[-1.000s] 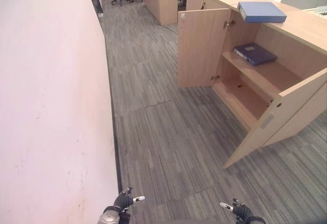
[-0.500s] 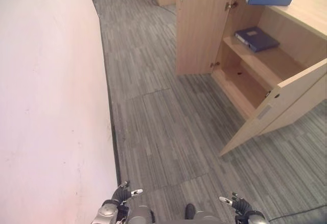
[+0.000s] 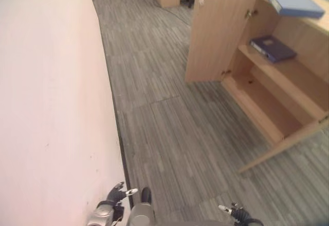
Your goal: Put the empty folder in the office cabinet
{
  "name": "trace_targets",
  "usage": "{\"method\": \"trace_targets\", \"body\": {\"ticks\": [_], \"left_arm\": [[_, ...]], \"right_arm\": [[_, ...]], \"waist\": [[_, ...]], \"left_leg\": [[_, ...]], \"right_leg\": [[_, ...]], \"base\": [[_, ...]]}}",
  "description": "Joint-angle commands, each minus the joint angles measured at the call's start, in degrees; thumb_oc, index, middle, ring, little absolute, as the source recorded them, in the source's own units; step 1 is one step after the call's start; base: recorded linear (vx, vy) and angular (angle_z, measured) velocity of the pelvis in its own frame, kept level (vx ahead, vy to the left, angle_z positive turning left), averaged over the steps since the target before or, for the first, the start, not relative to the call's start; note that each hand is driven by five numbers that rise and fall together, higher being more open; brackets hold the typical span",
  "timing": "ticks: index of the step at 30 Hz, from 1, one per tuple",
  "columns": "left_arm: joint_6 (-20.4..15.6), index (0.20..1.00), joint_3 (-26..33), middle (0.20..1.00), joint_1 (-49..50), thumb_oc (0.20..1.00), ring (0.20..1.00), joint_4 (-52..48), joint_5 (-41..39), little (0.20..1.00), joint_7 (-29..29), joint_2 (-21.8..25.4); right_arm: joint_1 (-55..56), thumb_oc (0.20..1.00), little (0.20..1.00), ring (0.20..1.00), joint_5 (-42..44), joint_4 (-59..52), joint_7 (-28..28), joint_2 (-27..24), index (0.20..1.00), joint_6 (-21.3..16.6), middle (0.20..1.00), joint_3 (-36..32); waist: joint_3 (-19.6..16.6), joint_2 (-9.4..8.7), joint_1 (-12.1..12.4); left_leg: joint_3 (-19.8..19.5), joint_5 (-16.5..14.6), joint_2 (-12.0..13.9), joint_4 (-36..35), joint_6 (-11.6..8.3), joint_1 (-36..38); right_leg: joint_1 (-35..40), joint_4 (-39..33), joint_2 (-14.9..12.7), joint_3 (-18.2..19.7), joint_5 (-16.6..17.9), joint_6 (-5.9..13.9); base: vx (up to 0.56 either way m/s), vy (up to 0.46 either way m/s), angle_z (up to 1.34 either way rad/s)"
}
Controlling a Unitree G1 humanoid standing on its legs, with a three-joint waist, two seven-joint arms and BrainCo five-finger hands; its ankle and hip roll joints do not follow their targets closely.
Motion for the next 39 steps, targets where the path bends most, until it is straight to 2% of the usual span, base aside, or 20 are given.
{"method": "trace_targets", "body": {"ticks": [1,3,6,7,9,10,11,14,15,16,17,19,20,24,28,32,36,37,38,39], "left_arm": [[-0.97,1.0,1.79,1.0,-0.02,1.0,1.0,-0.25,0.1,1.0,-0.34,-1.56],[-0.92,1.0,1.57,1.0,-0.11,1.0,1.0,-0.06,0.98,1.0,-0.61,-0.96],[-0.82,1.0,1.19,1.0,-0.05,1.0,1.0,-0.36,2.11,1.0,-0.5,-0.43],[-0.82,1.0,1.19,1.0,-0.05,1.0,1.0,-0.36,2.11,1.0,-0.5,-0.41],[-0.77,1.0,0.79,1.0,-0.67,1.0,1.0,-1.04,1.99,1.0,-0.58,0.04],[-0.71,1.0,0.36,1.0,-1.73,1.0,1.0,-2.66,0.99,1.0,-0.74,0.94],[-0.71,1.0,0.24,1.0,-2.14,1.0,1.0,-3.48,0.22,1.0,-0.49,1.29],[-0.65,1.0,0.47,1.0,-2.48,1.0,1.0,-4.15,-0.15,1.0,-0.29,1.67],[-0.71,1.0,0.69,1.0,-2.69,1.0,1.0,-4.07,-0.59,1.0,-0.35,1.64],[-0.71,1.0,0.72,1.0,-2.7,1.0,1.0,-4.07,-0.59,1.0,-0.36,1.62],[-0.72,1.0,0.79,1.0,-2.72,1.0,1.0,-3.92,-0.71,1.0,-0.34,1.55],[-0.63,1.0,0.54,1.0,-2.76,1.0,1.0,-4.04,-0.46,1.0,-0.42,1.41],[-0.63,1.0,0.52,1.0,-2.73,1.0,1.0,-4.04,-0.46,1.0,-0.42,1.39],[-0.94,1.0,-0.66,1.0,-2.63,1.0,1.0,-3.13,2.63,1.0,-0.68,0.44],[-1.07,1.0,-0.96,1.0,-3.16,1.0,1.0,-2.8,4.35,1.0,-0.56,-0.07],[-1.23,1.0,-1.25,1.0,-2.47,1.0,1.0,-2.35,4.45,1.0,-1.0,-1.22],[-1.48,1.0,-2.11,1.0,-2.51,1.0,1.0,-2.4,3.7,1.0,-1.17,-2.49],[-1.48,1.0,-2.12,1.0,-2.74,1.0,1.0,-2.55,3.23,1.0,-1.21,-2.57],[-1.17,1.0,-2.27,1.0,-3.4,1.0,1.0,-3.31,1.98,1.0,-0.97,-2.34],[-1.19,1.0,-2.16,1.0,-3.63,1.0,1.0,-3.93,1.35,1.0,-0.8,-2.11]], "right_arm": [[-2.08,1.0,1.0,1.0,-1.15,-0.74,0.6,-5.25,1.0,-0.47,1.0,-1.01],[-1.93,1.0,1.0,1.0,-1.43,0.04,0.99,-4.95,1.0,-0.11,1.0,-1.34],[-1.87,1.0,1.0,1.0,-2.31,1.48,0.89,-4.82,1.0,0.15,1.0,-1.5],[-1.87,1.0,1.0,1.0,-2.31,1.5,0.89,-4.81,1.0,0.15,1.0,-1.5],[-2.44,1.0,1.0,1.0,-2.34,1.77,0.75,-4.82,1.0,0.29,1.0,-1.49],[-3.37,1.0,1.0,1.0,-2.07,1.03,0.62,-4.91,1.0,0.35,1.0,-1.62],[-3.91,1.0,1.0,1.0,-1.64,0.67,0.52,-4.99,1.0,0.33,1.0,-1.62],[-4.36,1.0,1.0,1.0,-0.68,0.06,0.18,-4.72,1.0,0.14,1.0,-2.01],[-4.4,1.0,1.0,1.0,-0.02,-0.25,0.18,-4.31,1.0,-0.17,1.0,-2.28],[-4.43,1.0,1.0,1.0,-0.02,-0.25,0.18,-4.33,1.0,-0.17,1.0,-2.27],[-4.07,1.0,1.0,1.0,-0.03,-0.16,0.18,-4.09,1.0,-0.22,1.0,-2.11],[-4.01,1.0,1.0,1.0,-0.41,0.1,-0.06,-4.16,1.0,-0.05,1.0,-2.32],[-3.97,1.0,1.0,1.0,-0.43,0.09,-0.07,-4.18,1.0,-0.04,1.0,-2.32],[-3.42,1.0,1.0,1.0,-0.36,1.69,-0.05,-4.41,1.0,0.44,1.0,-2.87],[-3.03,1.0,1.0,1.0,-1.44,1.5,-0.37,-4.2,1.0,0.64,1.0,-3.05],[-1.49,1.0,1.0,1.0,-0.69,2.44,-0.52,-4.65,1.0,0.44,1.0,-3.9],[-0.6,1.0,1.0,1.0,0.55,3.97,-0.19,-6.79,1.0,0.42,1.0,-5.97],[-0.63,1.0,1.0,1.0,0.65,4.31,-0.15,-7.31,1.0,0.52,1.0,-6.16],[-1.15,1.0,1.0,1.0,0.68,4.64,-0.47,-7.98,1.0,0.59,1.0,-6.24],[-1.45,1.0,1.0,1.0,0.75,4.36,-0.58,-8.09,1.0,0.73,1.0,-6.01]], "waist": [[0.69,5.42,1.21],[-0.41,3.83,1.2],[-1.66,2.12,1.3],[-1.74,2.05,1.37],[-1.41,1.42,1.31],[-0.44,2.82,1.42],[0.27,4.21,0.63],[1.67,5.99,-0.28],[2.57,7.51,-2.53],[2.56,7.62,-2.56],[3.6,8.27,-4.47],[3.35,8.56,-5.3],[3.54,8.57,-5.54],[2.98,7.88,-11.19],[3.42,9.03,-14.39],[1.8,8.85,-14.72],[1.24,11.09,-16.65],[1.58,11.45,-16.46],[3.24,9.84,-15.89],[3.78,8.12,-15.65]], "left_leg": [[-7.3,18.74,10.14,-20.53,-5.56,-7.53],[-6.46,20.16,8.33,-16.98,-5.12,-8.25],[-4.96,17.72,5.61,-13.67,-3.12,-8.25],[-4.86,17.63,5.59,-13.58,-3.09,-8.33],[-3.31,14.66,3.64,-12.63,-1.05,-7.07],[-1.89,11.95,3.34,-12.36,0.99,-4.88],[-1.39,10.83,3.44,-12.84,2.07,-2.89],[-0.5,8.88,2.78,-14.04,3.79,1.59],[-0.67,6.74,1.01,-16.11,4.82,7.32],[-0.71,6.81,1.13,-16.15,4.78,7.29],[-0.94,5.11,0.12,-17.26,4.94,11.48],[-0.21,3.35,-0.44,-18.36,4.59,14.45],[-0.43,3.2,-0.43,-18.52,4.51,14.87],[-1.55,-1.45,-2.85,-23.09,2.65,24.26],[-2.42,-5.15,-1.13,-23.09,1.41,28.86],[-1.81,-6.45,-0.61,-23.09,0.56,32.05],[-0.34,-0.42,3.63,-12.48,-3.45,29.99],[0.21,2.84,4.63,-7.58,-4.57,28.67],[-0.76,13.15,5.73,7.29,-7.1,22.17],[0.23,15.77,5.7,13.39,-7.36,20.63]], "right_leg": [[11.93,-3.65,4.41,1.17,-2.6,1.62],[11.25,-2.43,1.23,1.83,0.65,3.7],[8.28,0.55,-1.1,3.25,10.46,5.89],[8.21,0.48,-1.19,3.31,10.5,5.91],[4.94,6.47,-1.58,4.08,19.29,6.96],[-0.63,16.26,-1.34,2.39,26.87,7.08],[-3.42,21.03,-0.86,0.69,28.93,6.67],[-8.11,28.18,-0.42,-2.57,28.09,6.49],[-14.32,31.45,2.27,-6.54,21.63,5.41],[-14.33,31.37,2.39,-6.61,21.73,5.35],[-18.45,30.05,2.73,-10.7,16.91,5.02],[-20.57,22.53,1.34,-17.22,14.68,4.02],[-20.13,22.66,1.27,-17.49,14.24,3.99],[-26.39,0.54,3.54,-21.3,20.26,5.47],[-30.99,-5.64,3.0,-21.06,23.56,7.03],[-27.66,-6.06,2.47,-24.0,25.59,5.76],[-24.71,-3.87,3.83,-23.69,24.02,3.23],[-22.94,-3.86,4.9,-23.45,22.68,2.17],[-18.91,-4.18,5.28,-23.55,20.12,-0.48],[-17.24,-4.39,4.82,-23.28,19.28,-1.75]], "base": [[0.39,0.221,-0.44],[0.43,0.264,-0.41],[0.31,0.173,-0.32],[0.19,0.118,-0.3],[0.28,0.201,-0.35],[0.4,0.369,-0.45],[0.4,0.407,-0.53],[0.31,0.314,-0.1],[0.33,0.244,0.01],[0.61,0.344,-0.18],[0.38,0.113,-0.05],[0.39,0.074,-0.01],[0.29,-0.005,-0.08],[0.53,-0.086,0.17],[0.42,-0.144,0.35],[0.4,-0.178,-0.26],[0.36,-0.189,-0.22],[0.28,-0.277,-0.02],[0.42,-0.382,-0.11],[0.44,-0.412,-0.2]]}}
